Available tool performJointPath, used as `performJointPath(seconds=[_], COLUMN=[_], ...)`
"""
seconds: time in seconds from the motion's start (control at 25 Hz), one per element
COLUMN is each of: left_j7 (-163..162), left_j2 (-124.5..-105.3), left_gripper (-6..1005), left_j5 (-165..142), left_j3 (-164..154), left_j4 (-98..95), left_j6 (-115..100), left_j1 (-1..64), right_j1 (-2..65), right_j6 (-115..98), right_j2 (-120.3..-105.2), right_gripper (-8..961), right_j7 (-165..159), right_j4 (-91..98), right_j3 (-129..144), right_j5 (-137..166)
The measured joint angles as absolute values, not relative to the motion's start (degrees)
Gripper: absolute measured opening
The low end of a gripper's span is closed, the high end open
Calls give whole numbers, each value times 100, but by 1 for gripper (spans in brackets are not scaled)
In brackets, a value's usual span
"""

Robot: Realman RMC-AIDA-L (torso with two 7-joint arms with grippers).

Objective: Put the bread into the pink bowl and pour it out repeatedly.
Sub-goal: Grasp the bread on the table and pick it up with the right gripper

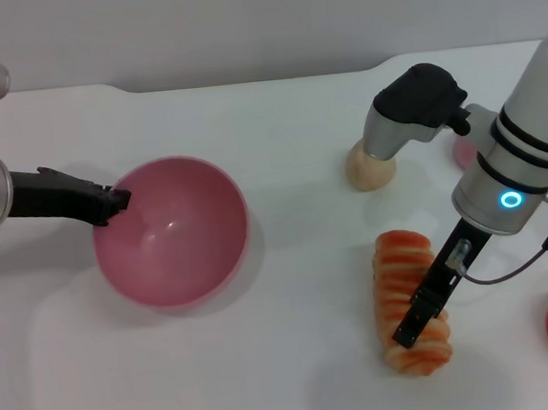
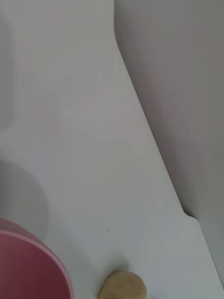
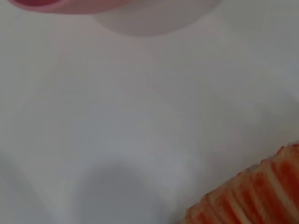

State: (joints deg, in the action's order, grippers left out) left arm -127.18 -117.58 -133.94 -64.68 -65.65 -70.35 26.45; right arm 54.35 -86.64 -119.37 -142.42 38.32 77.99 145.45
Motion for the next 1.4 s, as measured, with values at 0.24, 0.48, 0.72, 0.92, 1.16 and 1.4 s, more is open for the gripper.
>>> performJointPath(seconds=[0.24, 0.48, 0.72, 0.92, 1.16, 1.4], left_j7=[-12718, -12718, -12718, -12718, -12718, -12718], left_j2=[-11766, -11774, -11776, -11776, -11776, -11776], left_gripper=[47, 47, 48, 48, 48, 48], left_j5=[-13394, -13394, -13394, -13394, -13395, -13395], left_j3=[-6468, -6468, -6468, -6468, -6468, -6468], left_j4=[-6565, -6565, -6565, -6565, -6565, -6565], left_j6=[-7060, -7067, -7074, -7073, -7070, -7070], left_j1=[2646, 2641, 2637, 2636, 2636, 2637], right_j1=[5424, 5389, 5364, 5373, 5357, 5346], right_j6=[-8579, -8491, -8449, -8435, -8427, -8426], right_j2=[-11935, -11935, -11935, -11932, -11926, -11926], right_gripper=[671, 643, 567, 423, 363, 308], right_j7=[-14318, -14275, -14256, -14254, -14251, -14249], right_j4=[3831, 3897, 3992, 3995, 3999, 4000], right_j3=[7889, 8056, 8110, 8111, 8110, 8110], right_j5=[14550, 14539, 14538, 14537, 14537, 14537])
